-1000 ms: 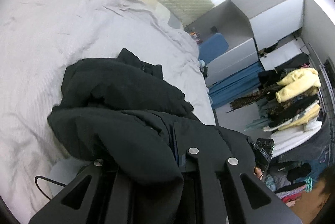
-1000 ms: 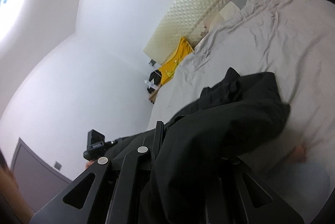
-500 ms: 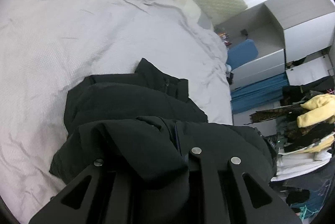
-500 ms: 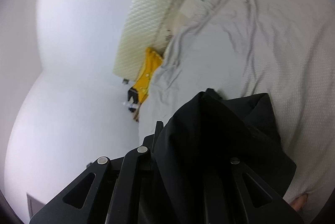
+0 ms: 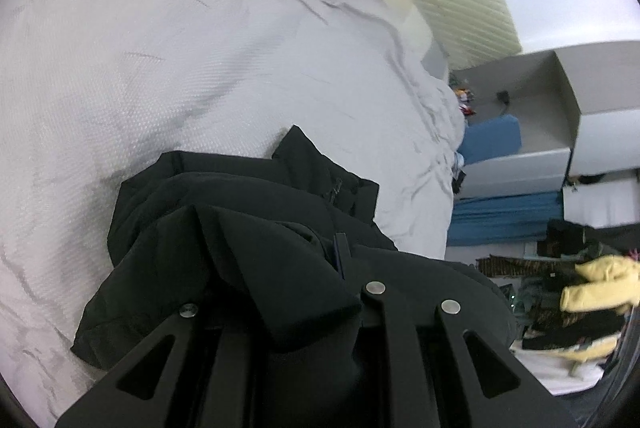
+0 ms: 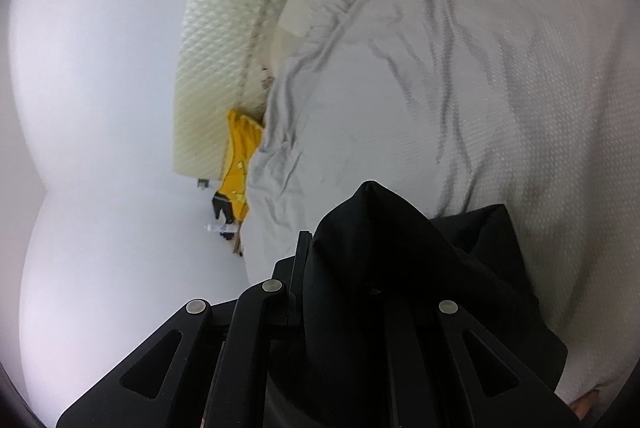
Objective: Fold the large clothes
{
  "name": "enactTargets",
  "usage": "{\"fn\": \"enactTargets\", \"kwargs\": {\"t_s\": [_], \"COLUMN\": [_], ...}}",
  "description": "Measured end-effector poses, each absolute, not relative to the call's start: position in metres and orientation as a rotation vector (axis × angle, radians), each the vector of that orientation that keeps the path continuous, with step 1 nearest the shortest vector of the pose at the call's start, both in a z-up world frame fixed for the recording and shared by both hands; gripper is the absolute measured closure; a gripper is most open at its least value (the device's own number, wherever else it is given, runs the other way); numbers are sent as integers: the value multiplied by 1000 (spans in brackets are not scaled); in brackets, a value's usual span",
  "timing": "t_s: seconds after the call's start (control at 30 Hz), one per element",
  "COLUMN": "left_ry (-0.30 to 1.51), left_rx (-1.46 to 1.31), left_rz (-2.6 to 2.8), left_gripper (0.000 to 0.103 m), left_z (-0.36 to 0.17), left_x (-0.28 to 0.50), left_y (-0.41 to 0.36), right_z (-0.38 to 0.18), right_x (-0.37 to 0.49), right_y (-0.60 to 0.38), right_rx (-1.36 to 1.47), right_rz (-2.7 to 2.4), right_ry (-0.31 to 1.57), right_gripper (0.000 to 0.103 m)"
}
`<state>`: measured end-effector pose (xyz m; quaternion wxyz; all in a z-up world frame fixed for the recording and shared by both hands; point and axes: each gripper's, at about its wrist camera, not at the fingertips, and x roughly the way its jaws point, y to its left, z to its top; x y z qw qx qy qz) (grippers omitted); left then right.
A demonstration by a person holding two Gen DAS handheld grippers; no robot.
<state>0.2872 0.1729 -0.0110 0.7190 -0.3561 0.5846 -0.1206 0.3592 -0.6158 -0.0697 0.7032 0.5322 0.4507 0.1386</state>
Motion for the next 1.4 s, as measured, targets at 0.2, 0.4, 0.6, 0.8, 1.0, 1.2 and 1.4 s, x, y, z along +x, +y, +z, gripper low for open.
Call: {"fn": "enactTargets", "kwargs": {"t_s": [0.2,0.4,0.6,0.8,1.0,1.2,1.4], "left_ry": [1381,1446,1527,1580,1562,1470,1329], "left_rx": [-860,-860,-879,-921,-971,-1015,-809], "left_rz": [-192,-181,-196,-229,-323,-341,-255], "left_gripper": [87,86,85,84,81,68,39], "left_z": [-52,-81,-117,-138,-119,-84,-24], "left_x": [318,353,385,404,395,361,328], "left_y": [170,164,158,156,171,207,248], "right_z": [-112,-138,-183,-209,-212,-200,-148], "right_x": [382,409,425,428,420,401,384], "right_y": [-614,-615,-613,-608,-619,-638,-668], "right_rx": [1189,1176,1185,1222,1311,1342,1092], "right_rz": [211,167,119,116,222,306,186], "right_ry": [1112,1171,1248,1269,1244,1195,1177], "right_gripper": [96,96,97,97,90,63,45]}}
